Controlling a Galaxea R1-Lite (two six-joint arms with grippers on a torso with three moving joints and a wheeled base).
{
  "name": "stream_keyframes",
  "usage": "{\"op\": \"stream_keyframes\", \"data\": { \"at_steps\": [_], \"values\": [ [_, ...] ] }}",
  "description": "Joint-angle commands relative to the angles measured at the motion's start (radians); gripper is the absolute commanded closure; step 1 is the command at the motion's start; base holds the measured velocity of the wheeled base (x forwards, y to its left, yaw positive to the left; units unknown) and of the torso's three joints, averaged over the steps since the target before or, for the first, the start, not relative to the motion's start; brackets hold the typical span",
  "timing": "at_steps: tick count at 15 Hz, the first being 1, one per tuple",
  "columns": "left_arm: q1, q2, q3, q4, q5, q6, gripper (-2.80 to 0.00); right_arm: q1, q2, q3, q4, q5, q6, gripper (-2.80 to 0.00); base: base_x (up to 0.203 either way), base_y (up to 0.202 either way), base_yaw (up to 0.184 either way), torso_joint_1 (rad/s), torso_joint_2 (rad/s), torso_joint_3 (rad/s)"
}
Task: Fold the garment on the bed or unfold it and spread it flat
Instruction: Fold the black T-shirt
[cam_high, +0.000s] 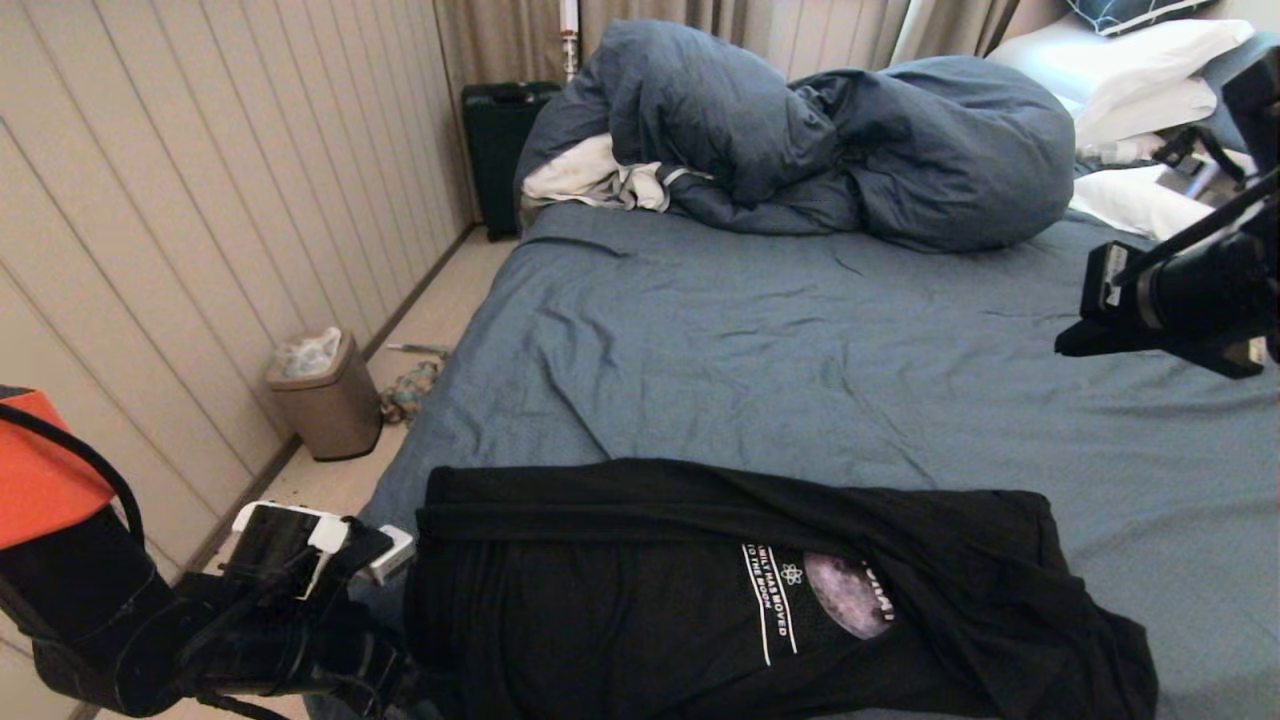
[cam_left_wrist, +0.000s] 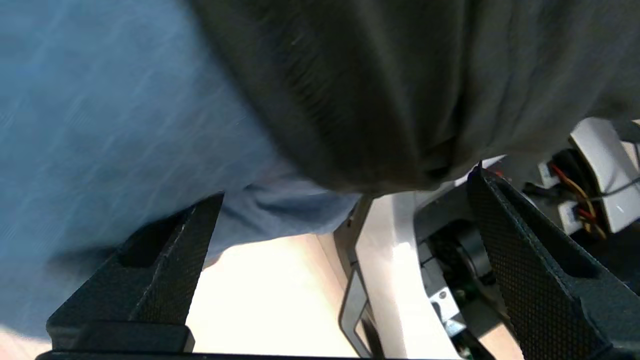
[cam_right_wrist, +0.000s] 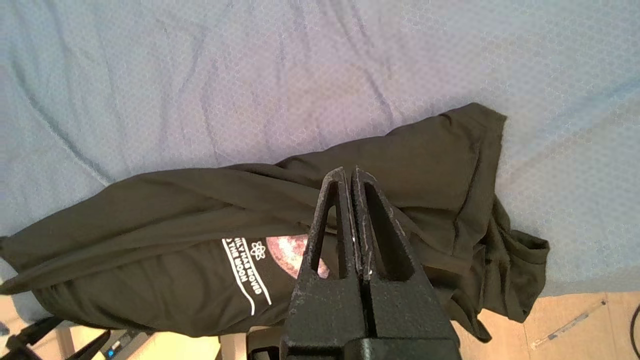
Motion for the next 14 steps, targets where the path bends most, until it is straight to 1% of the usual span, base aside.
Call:
{"op": "stream_keyframes", "data": {
  "at_steps": [1, 3, 6, 8, 10, 14],
  "values": [
    [-0.015, 0.004, 0.015, -0.003, 0.0, -0.017, -2.8, 0.022, 0.007, -0.003, 0.004, 0.0, 0.005, 0.0, 0.0, 0.0, 0.0, 0.0, 0.0, 0.0],
    [-0.063, -0.021, 0.014, 0.004, 0.001, -0.086, -2.8, 0.025, 0.008, 0.003, 0.001, 0.002, 0.006, 0.0, 0.0, 0.0, 0.0, 0.0, 0.0, 0.0],
    [-0.131, -0.056, 0.022, 0.031, 0.001, -0.128, -2.8, 0.023, 0.005, 0.008, 0.001, 0.002, 0.005, 0.0, 0.0, 0.0, 0.0, 0.0, 0.0, 0.0],
    [-0.171, -0.077, 0.02, 0.04, 0.001, -0.167, -2.8, 0.019, 0.003, 0.011, 0.001, 0.0, 0.003, 0.0, 0.0, 0.0, 0.0, 0.0, 0.0, 0.0],
    [-0.205, -0.098, 0.017, 0.056, 0.001, -0.194, -2.8, 0.02, 0.0, 0.012, 0.003, 0.002, 0.005, 0.0, 0.0, 0.0, 0.0, 0.0, 0.0, 0.0],
    [-0.212, -0.081, 0.013, 0.061, 0.001, -0.204, -2.8, 0.016, -0.009, 0.017, 0.002, 0.0, 0.002, 0.0, 0.0, 0.0, 0.0, 0.0, 0.0, 0.0]
  ]
}}
